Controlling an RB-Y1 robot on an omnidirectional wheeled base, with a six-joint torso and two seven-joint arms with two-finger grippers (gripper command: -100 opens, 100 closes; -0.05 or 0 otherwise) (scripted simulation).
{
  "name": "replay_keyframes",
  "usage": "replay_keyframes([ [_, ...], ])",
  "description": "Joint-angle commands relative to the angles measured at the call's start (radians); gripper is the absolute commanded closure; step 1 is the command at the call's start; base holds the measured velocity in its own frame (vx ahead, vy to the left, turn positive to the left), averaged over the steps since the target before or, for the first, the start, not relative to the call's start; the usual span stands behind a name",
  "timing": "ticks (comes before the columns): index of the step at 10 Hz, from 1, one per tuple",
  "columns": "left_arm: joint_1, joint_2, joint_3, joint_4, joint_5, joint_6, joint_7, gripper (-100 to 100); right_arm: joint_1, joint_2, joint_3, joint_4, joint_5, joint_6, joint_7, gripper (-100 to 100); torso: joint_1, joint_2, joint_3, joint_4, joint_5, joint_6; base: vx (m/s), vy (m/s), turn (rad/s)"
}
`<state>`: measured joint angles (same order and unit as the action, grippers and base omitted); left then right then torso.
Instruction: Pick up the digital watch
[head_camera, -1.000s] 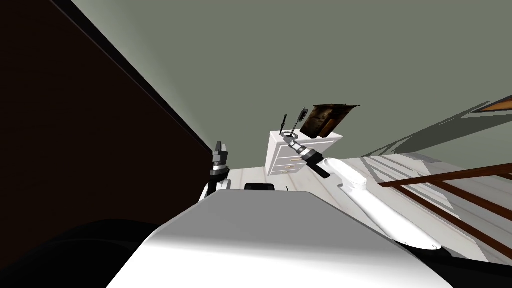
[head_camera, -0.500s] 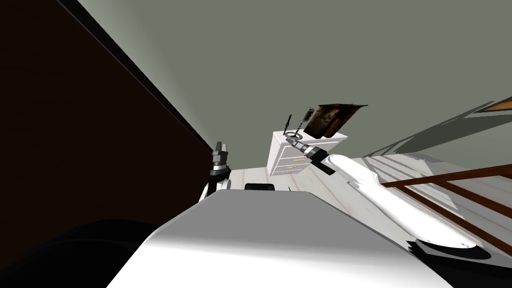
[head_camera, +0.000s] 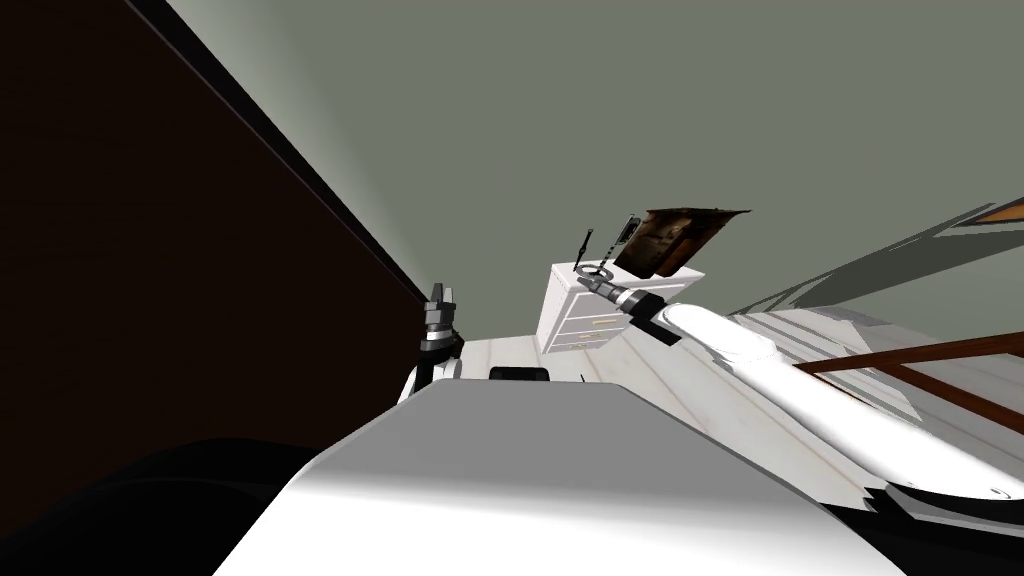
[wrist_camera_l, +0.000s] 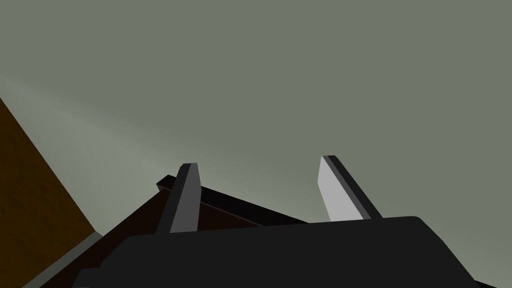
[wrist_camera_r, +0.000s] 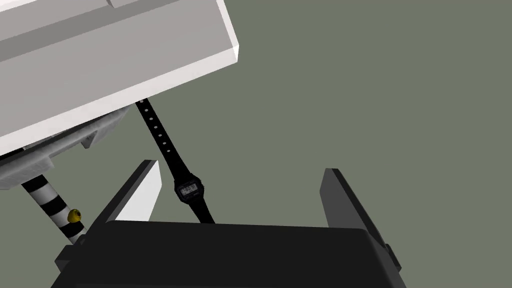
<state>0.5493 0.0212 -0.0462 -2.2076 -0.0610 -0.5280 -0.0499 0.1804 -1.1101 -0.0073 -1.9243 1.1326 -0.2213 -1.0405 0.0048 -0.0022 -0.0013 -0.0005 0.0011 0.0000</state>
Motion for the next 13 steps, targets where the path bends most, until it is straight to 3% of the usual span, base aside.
replay_keyframes([
  [1,0.000,0.000,0.000,0.000,0.000,0.000,0.000,0,-0.004,-0.050,-0.001,0.035,0.050,0.010,-0.050,-100,0.000,0.000,0.000,0.000,0.000,0.000,0.054,0.113,0.001],
  [6,0.000,0.000,0.000,0.000,0.000,0.000,0.000,0,-0.002,-0.184,-0.005,0.100,0.179,0.017,-0.156,-100,0.002,0.000,0.000,0.000,0.000,0.000,0.035,0.100,-0.004],
  [7,0.000,0.000,0.000,0.000,0.000,0.000,0.000,0,0.000,-0.225,-0.007,0.134,0.215,0.020,-0.199,-100,0.002,0.000,0.000,0.000,0.001,0.000,0.070,0.099,-0.002],
  [10,0.000,0.000,0.000,0.000,0.000,0.000,0.000,0,0.005,-0.285,-0.009,0.168,0.278,0.022,-0.240,-100,0.003,-0.002,-0.001,-0.001,0.001,0.000,0.057,0.109,-0.003],
  [11,0.000,0.000,0.000,0.000,0.000,0.000,0.000,0,0.010,-0.332,-0.010,0.201,0.318,0.023,-0.279,-100,0.002,-0.001,-0.001,0.000,0.001,0.000,0.053,0.122,0.003],
  [12,0.000,0.000,0.000,0.000,0.000,0.000,0.000,0,0.010,-0.332,-0.010,0.201,0.324,0.023,-0.279,-100,0.003,-0.002,-0.001,0.000,0.001,0.000,0.050,0.093,-0.006],
  [13,0.000,0.000,0.000,0.000,0.000,0.000,0.000,0,0.017,-0.377,-0.011,0.234,0.366,0.024,-0.315,-100,0.001,-0.001,-0.001,0.000,0.000,0.000,0.066,0.092,0.003],
])
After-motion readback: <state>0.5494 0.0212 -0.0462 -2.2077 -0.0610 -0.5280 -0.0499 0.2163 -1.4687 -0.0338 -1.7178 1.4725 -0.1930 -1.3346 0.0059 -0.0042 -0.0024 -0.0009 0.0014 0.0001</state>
